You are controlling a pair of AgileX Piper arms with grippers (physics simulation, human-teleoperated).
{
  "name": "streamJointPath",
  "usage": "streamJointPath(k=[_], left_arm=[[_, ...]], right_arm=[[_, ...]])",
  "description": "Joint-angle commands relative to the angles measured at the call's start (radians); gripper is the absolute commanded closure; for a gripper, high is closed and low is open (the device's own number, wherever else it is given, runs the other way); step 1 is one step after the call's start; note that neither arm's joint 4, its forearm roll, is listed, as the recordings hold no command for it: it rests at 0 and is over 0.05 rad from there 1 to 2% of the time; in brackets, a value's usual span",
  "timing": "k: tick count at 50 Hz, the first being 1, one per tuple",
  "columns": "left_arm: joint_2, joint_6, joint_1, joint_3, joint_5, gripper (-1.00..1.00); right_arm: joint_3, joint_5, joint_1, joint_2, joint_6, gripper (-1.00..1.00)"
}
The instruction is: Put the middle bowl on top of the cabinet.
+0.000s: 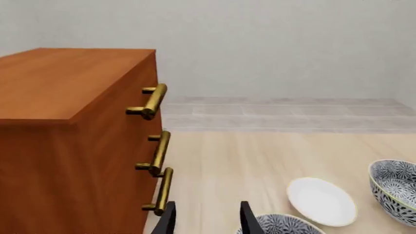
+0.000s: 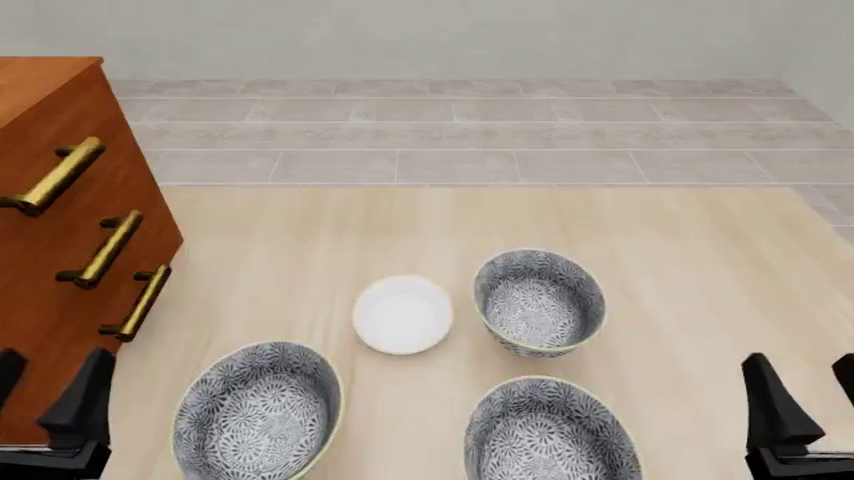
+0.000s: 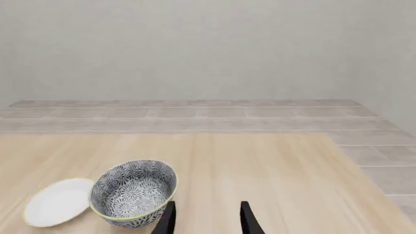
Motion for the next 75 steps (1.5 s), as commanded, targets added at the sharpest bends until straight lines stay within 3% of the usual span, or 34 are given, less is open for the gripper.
streamJointPath(k=[1, 26, 46, 55, 64, 75], left_arm=[[-0.042, 0.008, 0.012, 0.008, 0.02, -1.0], [-0.051, 0.011, 0.004, -0.005, 0.027, -1.0], [-0.044, 0.038, -0.029, -0.08, 0.058, -1.0], [0.001, 0.035, -0.029, -0.089, 0.038, -1.0], [0.029, 0.082, -0.061, -0.114, 0.051, -1.0], [0.083, 0.074, -0.091, -0.138, 0.074, -1.0]], right_arm=[[-0.003, -0.005, 0.011, 0.006, 0.005, -1.0], [-0.002, -0.004, 0.01, 0.006, 0.031, -1.0], [0.0, -0.014, 0.012, 0.02, 0.057, -1.0], [-0.001, -0.018, 0.008, 0.026, 0.068, -1.0], [0.0, -0.032, 0.004, 0.042, 0.082, -1.0], [0.001, -0.023, 0.0, 0.033, 0.087, -1.0]])
